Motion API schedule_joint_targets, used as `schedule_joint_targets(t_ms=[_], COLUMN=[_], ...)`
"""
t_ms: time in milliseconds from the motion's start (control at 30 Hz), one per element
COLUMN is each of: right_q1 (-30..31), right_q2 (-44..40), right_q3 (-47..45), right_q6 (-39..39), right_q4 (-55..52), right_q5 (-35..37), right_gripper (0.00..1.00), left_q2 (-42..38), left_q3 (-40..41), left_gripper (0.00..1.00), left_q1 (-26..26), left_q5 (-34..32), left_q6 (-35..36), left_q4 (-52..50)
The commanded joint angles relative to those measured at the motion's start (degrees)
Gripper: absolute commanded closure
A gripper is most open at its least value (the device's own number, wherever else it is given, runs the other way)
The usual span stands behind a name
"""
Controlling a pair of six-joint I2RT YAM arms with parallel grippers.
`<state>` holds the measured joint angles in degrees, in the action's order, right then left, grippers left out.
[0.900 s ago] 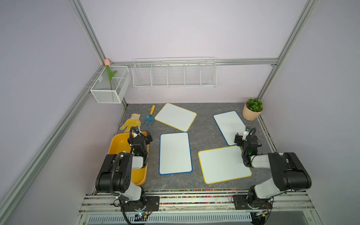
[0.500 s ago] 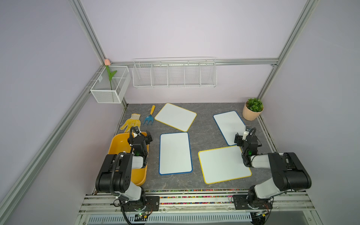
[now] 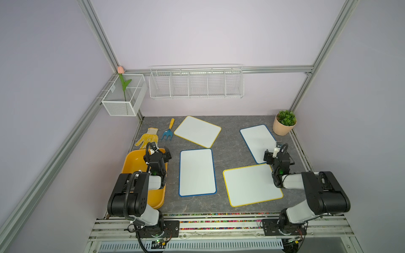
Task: Put the whiteboard into the storage box
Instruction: Pick up the whiteboard at the center of the board.
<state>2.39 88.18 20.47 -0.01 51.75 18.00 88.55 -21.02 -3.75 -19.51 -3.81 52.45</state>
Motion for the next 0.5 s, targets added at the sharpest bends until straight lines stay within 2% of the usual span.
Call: schedule_joint_targets(t_ms=[0, 467], right_q1=[0.26, 0.07], right_q2=[-0.11, -0.11], right_q3=[0.19, 0.27], right_q6=[-0.15, -0.03], right_q4=[1.45, 1.25], right_q5=[0.54, 0.28], right_gripper=[0.11, 0.11], left_q2=[0.22, 0.30], left_q3=[-0.71, -1.06], left_gripper=[0.01, 0.01], left_q1=[0.14, -0.54], left_q5=[0.04, -1.59], left_q6=[0.74, 0.56], left_q4=[0.57, -0.04])
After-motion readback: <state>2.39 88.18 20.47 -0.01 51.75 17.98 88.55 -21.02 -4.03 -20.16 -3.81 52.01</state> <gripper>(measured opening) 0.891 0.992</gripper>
